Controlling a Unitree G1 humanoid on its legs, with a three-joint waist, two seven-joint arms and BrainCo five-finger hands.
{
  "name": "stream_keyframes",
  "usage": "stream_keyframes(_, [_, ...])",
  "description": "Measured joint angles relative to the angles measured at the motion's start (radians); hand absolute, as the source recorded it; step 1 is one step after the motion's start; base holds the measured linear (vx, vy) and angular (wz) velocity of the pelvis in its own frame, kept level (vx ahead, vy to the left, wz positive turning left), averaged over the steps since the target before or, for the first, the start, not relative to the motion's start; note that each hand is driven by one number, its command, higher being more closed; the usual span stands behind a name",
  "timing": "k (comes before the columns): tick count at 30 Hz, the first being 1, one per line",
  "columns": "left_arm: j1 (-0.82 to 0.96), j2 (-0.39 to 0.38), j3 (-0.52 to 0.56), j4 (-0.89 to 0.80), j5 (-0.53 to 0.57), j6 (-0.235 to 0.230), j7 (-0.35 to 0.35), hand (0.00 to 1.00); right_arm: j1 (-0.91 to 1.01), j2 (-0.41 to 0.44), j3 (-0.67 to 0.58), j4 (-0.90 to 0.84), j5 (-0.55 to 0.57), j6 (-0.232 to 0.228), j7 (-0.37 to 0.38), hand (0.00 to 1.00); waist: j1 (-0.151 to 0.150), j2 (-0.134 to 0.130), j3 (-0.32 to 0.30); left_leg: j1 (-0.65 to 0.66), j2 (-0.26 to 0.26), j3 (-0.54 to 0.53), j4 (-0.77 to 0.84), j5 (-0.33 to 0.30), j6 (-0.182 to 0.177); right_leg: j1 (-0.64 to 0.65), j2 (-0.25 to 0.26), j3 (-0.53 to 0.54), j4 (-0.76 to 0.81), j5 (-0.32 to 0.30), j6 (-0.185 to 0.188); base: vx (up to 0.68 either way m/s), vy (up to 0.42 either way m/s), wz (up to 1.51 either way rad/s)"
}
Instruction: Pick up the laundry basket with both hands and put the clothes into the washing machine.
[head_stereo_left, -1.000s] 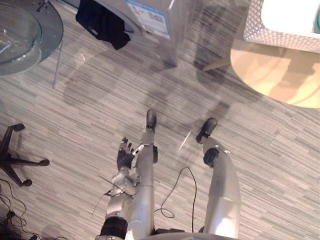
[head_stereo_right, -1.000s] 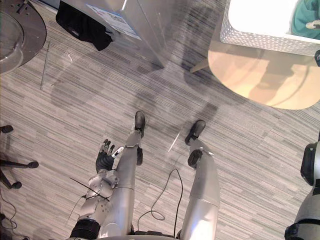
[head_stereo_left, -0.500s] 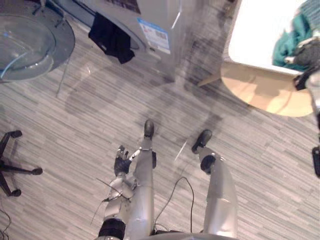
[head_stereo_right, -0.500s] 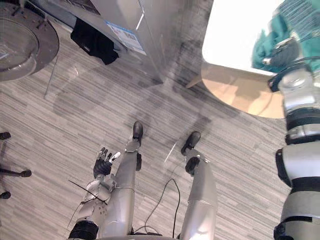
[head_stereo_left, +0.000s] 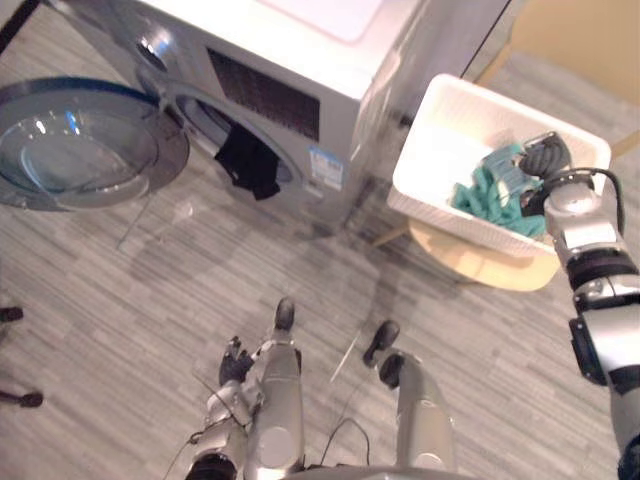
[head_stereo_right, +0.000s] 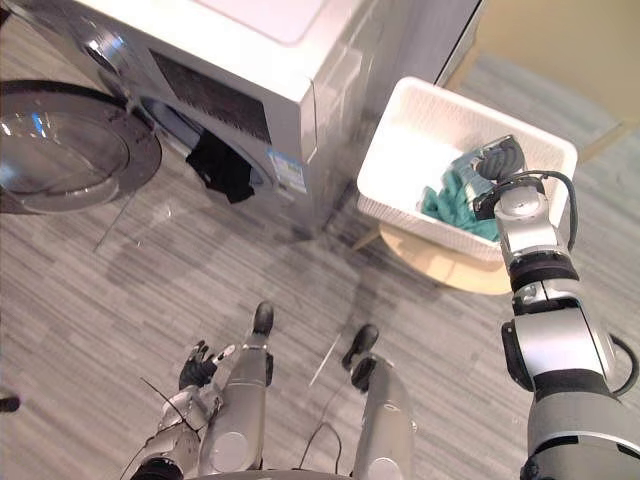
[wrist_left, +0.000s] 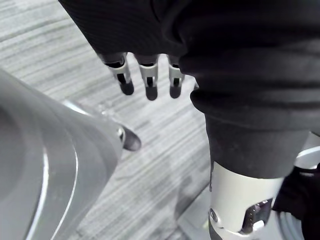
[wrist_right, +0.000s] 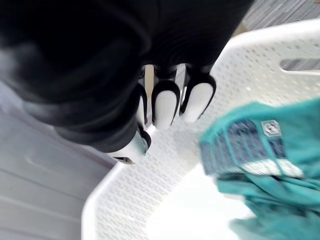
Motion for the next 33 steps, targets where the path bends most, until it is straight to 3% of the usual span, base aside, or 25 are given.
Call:
stream_keyframes(5, [0.048, 0.004, 0.025, 0.106, 0.063, 0.008, -0.021, 0.0, 0.071, 0.011, -0.237, -0.099, 0.018, -0.014, -0.03, 1.0, -0.006, -0.011, -0.096, 0.139, -0.006, 0.019, -0.112, 0.014, 0.006, 0.131, 0.009, -0.013, -0.109, 0.025, 0.027, 0.14, 0.025, 0.01])
stream_keyframes(9, [0.067, 0.007, 0.039, 0.151, 0.078, 0.016, -0.022, 0.0, 0.085, 0.009, -0.328, -0.122, 0.021, -0.022, -0.045, 1.0, -0.024, -0.01, -0.143, 0.198, -0.016, 0.015, -0.184, 0.036, 0.012, 0.193, 0.013, -0.024, -0.182, 0.054, 0.041, 0.14, 0.022, 0.05])
stream_keyframes(10, [0.067, 0.005, 0.04, 0.159, 0.079, 0.016, -0.022, 0.0, 0.087, 0.009, -0.339, -0.122, 0.02, -0.022, -0.045, 0.0, -0.024, -0.009, -0.147, 0.211, -0.019, 0.015, -0.193, 0.037, 0.012, 0.209, 0.017, -0.022, -0.203, 0.065, 0.046, 0.13, 0.019, -0.06])
stream_keyframes(18, [0.088, 0.004, 0.041, 0.173, 0.117, 0.015, -0.041, 0.0, 0.107, -0.006, -0.363, -0.039, -0.031, -0.019, -0.006, 0.0, -0.053, -0.006, -0.167, 0.26, -0.045, 0.009, -0.214, 0.039, 0.014, 0.31, 0.035, -0.025, -0.346, 0.134, 0.062, 0.07, 0.024, 0.01])
stream_keyframes(23, [0.094, 0.007, 0.037, 0.168, 0.12, 0.013, -0.046, 0.0, 0.106, -0.069, -0.347, 0.054, -0.175, 0.001, 0.027, 0.0, -0.056, -0.001, -0.165, 0.259, -0.05, 0.012, -0.234, 0.044, 0.021, 0.308, 0.038, -0.018, -0.382, 0.161, 0.065, -0.04, 0.026, -0.04])
stream_keyframes(27, [0.094, 0.008, 0.031, 0.164, 0.12, 0.013, -0.06, 0.0, 0.043, -0.137, -0.3, 0.059, -0.276, 0.003, 0.026, 0.0, -0.057, 0.026, -0.147, 0.236, -0.052, 0.032, -0.233, 0.049, 0.029, 0.259, 0.022, 0.004, -0.354, 0.164, 0.066, -0.1, 0.027, -0.15])
stream_keyframes(29, [0.094, 0.004, 0.021, 0.144, 0.12, 0.014, -0.063, 0.0, -0.015, -0.173, -0.264, 0.058, -0.312, 0.003, 0.026, 0.0, -0.062, 0.055, -0.125, 0.197, -0.054, 0.043, -0.214, 0.049, 0.029, 0.201, 0.009, 0.014, -0.307, 0.154, 0.065, -0.12, 0.003, -0.15])
stream_keyframes(33, [0.094, 0.003, -0.005, 0.098, 0.115, 0.01, -0.062, 0.0, -0.054, -0.186, -0.173, 0.06, -0.333, 0.017, 0.025, 0.0, -0.063, 0.073, -0.077, 0.148, -0.044, 0.074, -0.201, 0.049, 0.028, 0.111, 0.005, 0.043, -0.24, 0.131, 0.06, -0.1, -0.055, -0.18])
